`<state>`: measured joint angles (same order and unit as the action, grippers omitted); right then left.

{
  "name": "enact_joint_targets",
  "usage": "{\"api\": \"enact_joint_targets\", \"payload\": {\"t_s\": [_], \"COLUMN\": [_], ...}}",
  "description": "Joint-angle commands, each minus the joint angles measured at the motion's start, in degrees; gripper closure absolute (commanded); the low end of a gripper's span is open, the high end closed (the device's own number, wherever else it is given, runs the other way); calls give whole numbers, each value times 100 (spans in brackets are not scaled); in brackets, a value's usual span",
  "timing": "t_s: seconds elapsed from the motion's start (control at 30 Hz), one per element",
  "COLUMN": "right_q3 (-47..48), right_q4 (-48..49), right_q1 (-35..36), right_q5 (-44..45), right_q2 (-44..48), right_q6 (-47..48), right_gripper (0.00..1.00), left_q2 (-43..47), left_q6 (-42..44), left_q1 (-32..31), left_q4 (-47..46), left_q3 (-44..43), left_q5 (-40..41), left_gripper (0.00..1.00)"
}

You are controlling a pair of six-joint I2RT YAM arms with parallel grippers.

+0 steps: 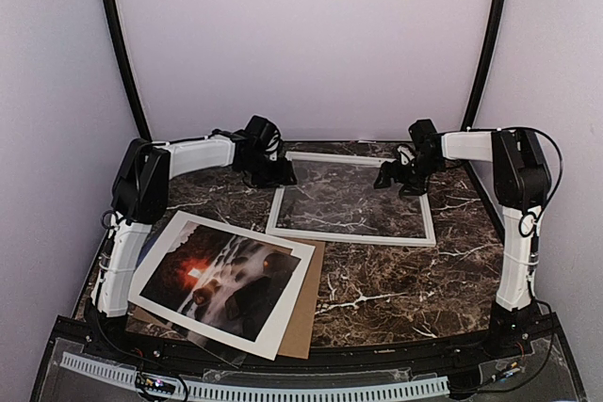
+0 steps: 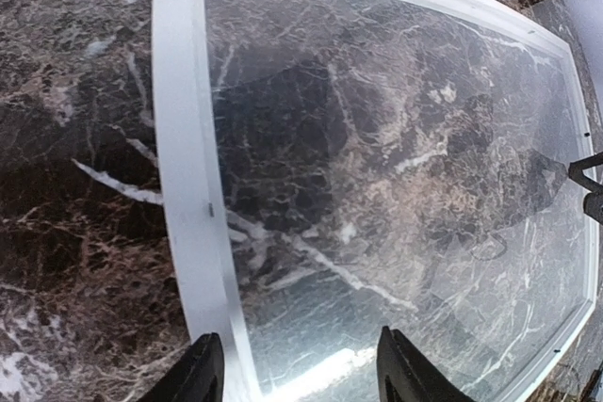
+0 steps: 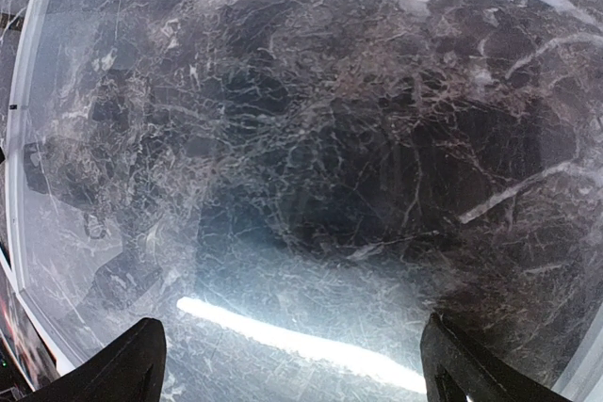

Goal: Put the photo into the frame
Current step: Place the glass panel in the frame body.

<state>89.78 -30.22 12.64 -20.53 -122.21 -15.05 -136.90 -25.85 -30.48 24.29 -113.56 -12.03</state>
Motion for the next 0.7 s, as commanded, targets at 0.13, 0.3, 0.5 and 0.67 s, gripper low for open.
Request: {"api": "enact_joint_targets", "payload": {"t_s": [0.13, 0.3, 0.5, 0.67], "right_q3": [93, 125, 218, 289], "right_q4": [-165, -188, -222, -205], "right_q1": [25, 28, 27, 26], "right_q5": [93, 92, 93, 140], "right_q2": [-60, -59, 56, 311], "right_q6": [54, 62, 78, 40], "right_gripper": [4, 4, 3, 1], "left_q2": [511, 577, 1020, 1593], "left_q6": [278, 347, 431, 634], "left_q1": [101, 131, 211, 230], "left_q4": [279, 293, 236, 181], "left_q3": [-79, -75, 215, 649], "left_q5": [420, 565, 730, 1028], "left_gripper": [42, 42, 42, 41]}}
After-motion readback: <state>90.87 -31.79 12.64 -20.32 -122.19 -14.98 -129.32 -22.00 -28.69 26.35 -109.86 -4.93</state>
